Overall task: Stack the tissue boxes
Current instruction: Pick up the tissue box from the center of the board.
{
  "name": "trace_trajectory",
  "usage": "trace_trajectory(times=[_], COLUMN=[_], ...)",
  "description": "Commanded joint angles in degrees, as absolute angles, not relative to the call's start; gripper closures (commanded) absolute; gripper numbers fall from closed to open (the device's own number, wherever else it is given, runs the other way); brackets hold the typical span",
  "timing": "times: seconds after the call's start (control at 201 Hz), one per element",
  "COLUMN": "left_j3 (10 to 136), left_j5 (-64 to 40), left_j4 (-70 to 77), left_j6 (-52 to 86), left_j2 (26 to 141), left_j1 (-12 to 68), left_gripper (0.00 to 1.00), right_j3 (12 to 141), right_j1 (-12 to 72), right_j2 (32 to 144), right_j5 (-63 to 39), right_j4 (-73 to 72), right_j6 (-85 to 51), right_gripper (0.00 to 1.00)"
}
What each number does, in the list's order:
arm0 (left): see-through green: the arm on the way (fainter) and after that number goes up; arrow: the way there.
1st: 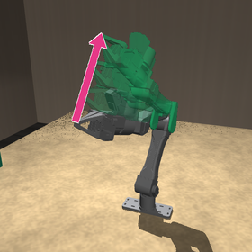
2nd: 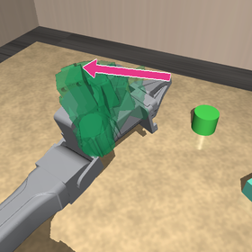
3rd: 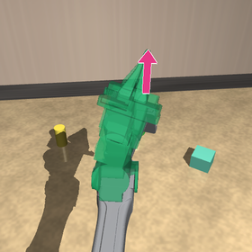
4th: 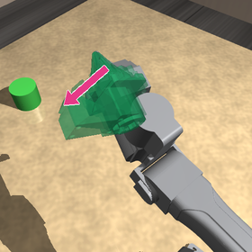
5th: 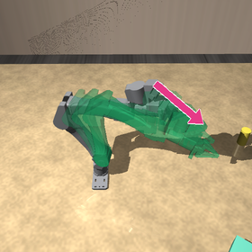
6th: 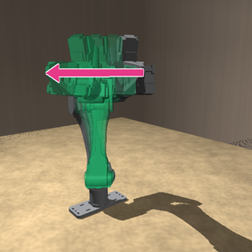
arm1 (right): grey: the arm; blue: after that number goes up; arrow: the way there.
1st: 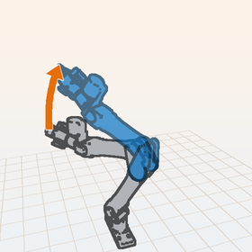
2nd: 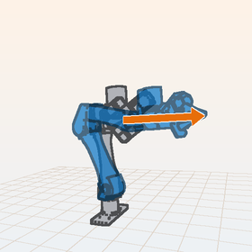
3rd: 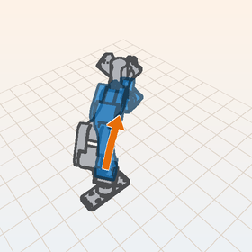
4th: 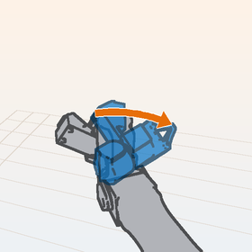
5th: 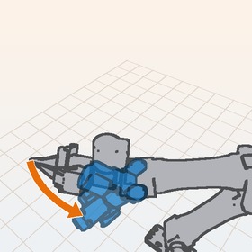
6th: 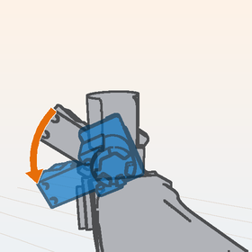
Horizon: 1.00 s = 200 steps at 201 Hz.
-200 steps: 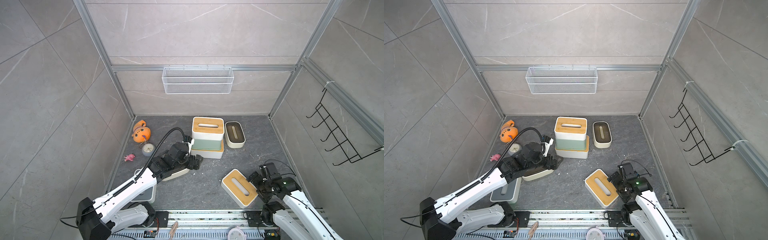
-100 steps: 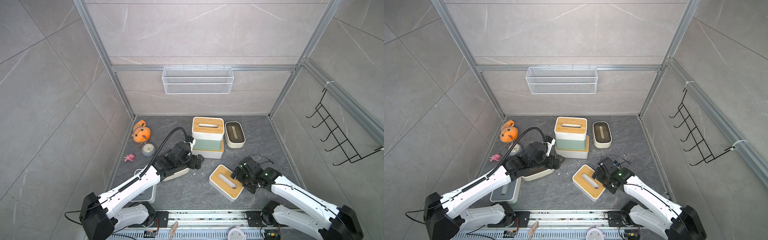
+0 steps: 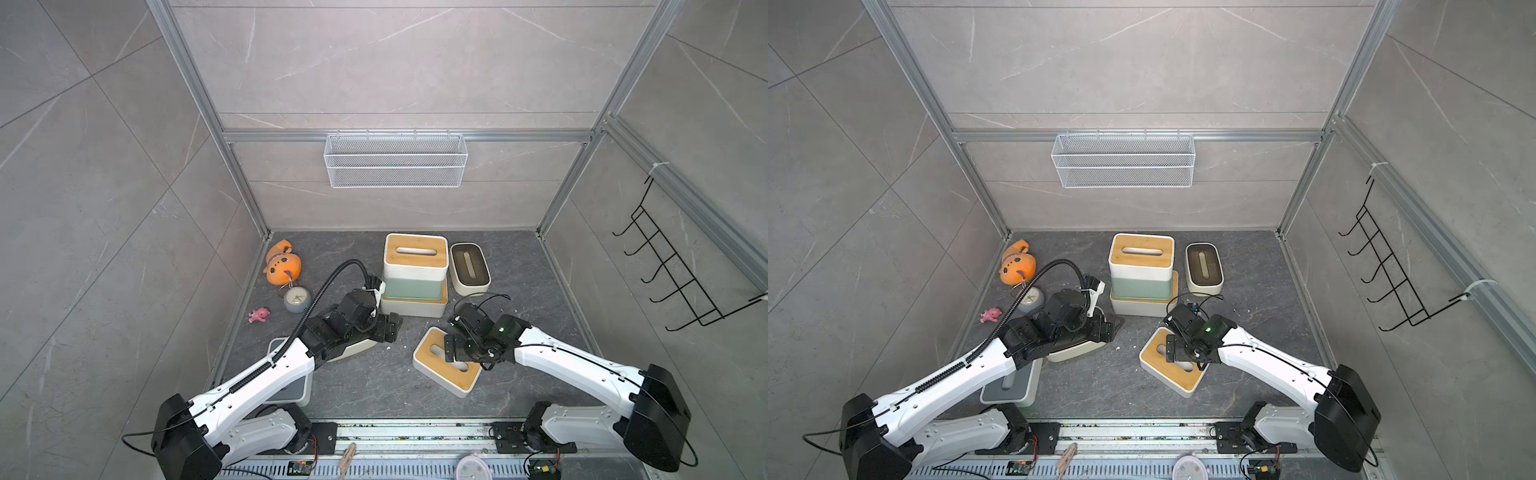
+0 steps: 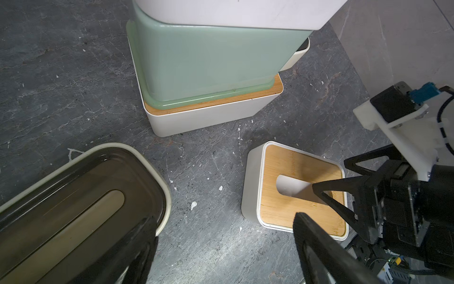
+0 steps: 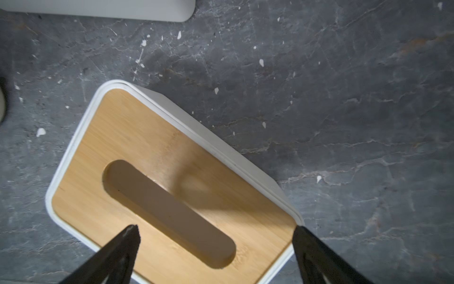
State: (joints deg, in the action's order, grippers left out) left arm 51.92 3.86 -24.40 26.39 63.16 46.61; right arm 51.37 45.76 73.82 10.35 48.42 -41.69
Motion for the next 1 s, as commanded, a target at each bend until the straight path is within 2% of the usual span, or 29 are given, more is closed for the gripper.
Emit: trace_trajectory(times=[0.0, 0.125, 0.419, 0.708, 0.992], left_j3=[51.6, 51.4, 50.1, 49.5, 47.2], left_j5=[4.6, 4.9, 5.0, 3.5, 3.8], left_j4=[-23.7, -24.4, -24.1, -23.4, -20.8], left_j6=[26.0, 26.0, 26.3, 26.2, 25.5], left_j2=[61.7, 61.2, 60.5, 59.8, 54.4], left_j1=[46.3, 46.2, 46.2, 46.2, 46.2], left_gripper=[0.11, 0.11, 0.11, 0.12, 0.12], right_j3=[53.4, 54.7, 55.4, 53.7, 50.8], right_j1=[46.0, 46.0, 46.0, 44.6, 43.6], right_j2=[76.1, 78.3, 83.4, 85.8, 85.6], right_j5=[14.3, 16.6, 10.5, 10.3, 6.8], right_j4=[51.2, 51.2, 46.3, 44.3, 40.2], right_j6=[-35.5, -33.3, -27.4, -26.7, -25.9], right_gripper=[0.00, 0.00, 0.00, 0.01, 0.07])
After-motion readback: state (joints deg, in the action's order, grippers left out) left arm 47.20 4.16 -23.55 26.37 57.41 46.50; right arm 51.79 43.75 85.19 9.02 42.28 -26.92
